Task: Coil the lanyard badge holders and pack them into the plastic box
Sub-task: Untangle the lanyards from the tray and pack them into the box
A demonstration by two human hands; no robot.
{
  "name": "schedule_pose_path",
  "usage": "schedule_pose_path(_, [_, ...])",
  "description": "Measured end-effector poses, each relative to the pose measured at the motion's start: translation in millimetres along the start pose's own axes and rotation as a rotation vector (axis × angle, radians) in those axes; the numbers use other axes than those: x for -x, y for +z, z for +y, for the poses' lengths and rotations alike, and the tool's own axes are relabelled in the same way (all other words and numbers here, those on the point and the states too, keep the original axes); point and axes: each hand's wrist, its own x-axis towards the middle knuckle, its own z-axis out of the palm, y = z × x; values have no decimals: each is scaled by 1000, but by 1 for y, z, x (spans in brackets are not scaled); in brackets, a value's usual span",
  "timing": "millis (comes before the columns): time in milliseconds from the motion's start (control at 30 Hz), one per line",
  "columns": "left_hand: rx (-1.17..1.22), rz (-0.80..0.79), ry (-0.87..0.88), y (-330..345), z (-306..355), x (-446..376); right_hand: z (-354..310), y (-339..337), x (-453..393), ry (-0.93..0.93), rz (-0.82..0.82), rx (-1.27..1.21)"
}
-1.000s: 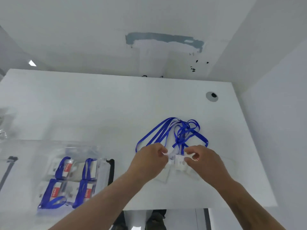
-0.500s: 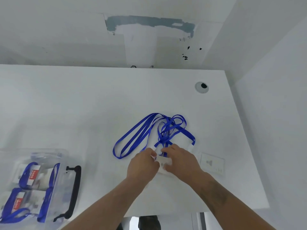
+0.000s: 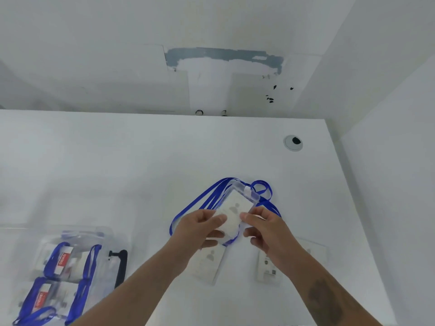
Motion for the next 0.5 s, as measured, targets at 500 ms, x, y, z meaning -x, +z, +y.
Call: schedule_pose_path(500, [343, -56, 155, -51, 80, 18, -13, 70, 12, -633, 57, 988])
